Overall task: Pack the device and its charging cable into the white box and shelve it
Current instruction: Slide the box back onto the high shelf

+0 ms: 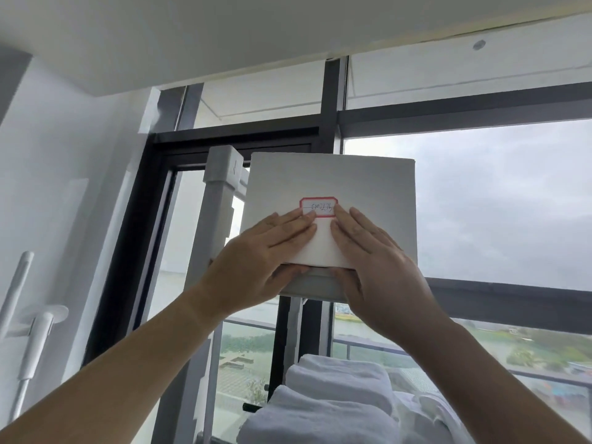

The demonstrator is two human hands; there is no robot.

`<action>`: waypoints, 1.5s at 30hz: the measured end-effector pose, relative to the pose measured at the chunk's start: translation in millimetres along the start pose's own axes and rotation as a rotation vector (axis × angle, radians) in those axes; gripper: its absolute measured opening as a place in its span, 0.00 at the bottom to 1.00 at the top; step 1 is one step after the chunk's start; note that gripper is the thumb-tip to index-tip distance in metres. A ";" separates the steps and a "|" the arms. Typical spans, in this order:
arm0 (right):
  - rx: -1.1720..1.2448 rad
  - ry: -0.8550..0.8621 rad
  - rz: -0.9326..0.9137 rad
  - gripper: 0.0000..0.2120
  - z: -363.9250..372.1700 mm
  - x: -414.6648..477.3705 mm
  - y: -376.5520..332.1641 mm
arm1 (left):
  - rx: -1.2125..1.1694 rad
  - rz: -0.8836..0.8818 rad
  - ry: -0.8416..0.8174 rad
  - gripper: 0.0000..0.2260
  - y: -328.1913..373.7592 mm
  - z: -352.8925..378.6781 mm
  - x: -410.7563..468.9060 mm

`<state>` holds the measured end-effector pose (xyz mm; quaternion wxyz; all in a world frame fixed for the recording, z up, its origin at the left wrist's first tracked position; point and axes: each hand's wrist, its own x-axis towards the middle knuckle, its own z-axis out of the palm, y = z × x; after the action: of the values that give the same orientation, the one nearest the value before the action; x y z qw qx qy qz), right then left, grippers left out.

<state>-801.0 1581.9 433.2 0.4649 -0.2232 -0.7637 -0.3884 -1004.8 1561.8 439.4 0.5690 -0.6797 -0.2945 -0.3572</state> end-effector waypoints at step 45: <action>0.039 0.047 0.252 0.11 18.7 58.6 9.9 | -0.362 -0.310 -0.048 0.13 -30.7 20.6 45.1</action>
<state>-831.6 1601.6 483.8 0.5322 -0.2989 -0.7259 -0.3171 -1000.7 1587.2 491.8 0.3689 -0.7256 -0.3401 -0.4709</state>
